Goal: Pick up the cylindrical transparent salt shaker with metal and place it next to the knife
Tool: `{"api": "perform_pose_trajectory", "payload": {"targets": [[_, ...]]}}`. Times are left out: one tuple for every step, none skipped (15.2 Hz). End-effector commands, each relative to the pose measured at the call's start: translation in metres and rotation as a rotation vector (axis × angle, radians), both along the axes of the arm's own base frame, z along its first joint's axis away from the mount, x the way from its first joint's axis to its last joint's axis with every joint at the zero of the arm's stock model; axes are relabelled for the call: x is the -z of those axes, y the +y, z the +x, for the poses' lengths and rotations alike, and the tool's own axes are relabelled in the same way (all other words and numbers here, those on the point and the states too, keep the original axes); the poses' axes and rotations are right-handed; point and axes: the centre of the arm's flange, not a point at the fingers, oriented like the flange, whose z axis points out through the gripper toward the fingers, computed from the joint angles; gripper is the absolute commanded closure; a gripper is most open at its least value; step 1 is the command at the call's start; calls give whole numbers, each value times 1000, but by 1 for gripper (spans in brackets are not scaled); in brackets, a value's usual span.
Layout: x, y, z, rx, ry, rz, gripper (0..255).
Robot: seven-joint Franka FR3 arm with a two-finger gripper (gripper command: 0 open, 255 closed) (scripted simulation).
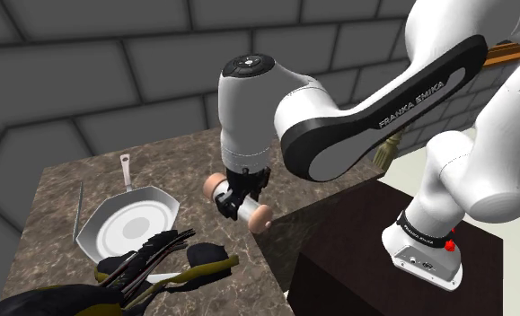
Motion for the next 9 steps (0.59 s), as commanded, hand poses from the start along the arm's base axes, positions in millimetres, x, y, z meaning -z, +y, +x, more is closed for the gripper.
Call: {"api": "perform_pose_trajectory", "payload": {"targets": [[-10, 0, 0, 0, 0, 0, 255], [-15, 0, 0, 0, 0, 0, 255], [-15, 0, 0, 0, 0, 0, 255], [-17, 2, 13, 0, 0, 0, 255], [-18, 3, 26, 0, 0, 0, 255], [-19, 5, 39, 0, 0, 0, 255], [-20, 6, 52, 0, 0, 0, 255], [-22, 8, 65, 0, 0, 0, 255], [-23, 9, 78, 0, 0, 0, 255]]}}
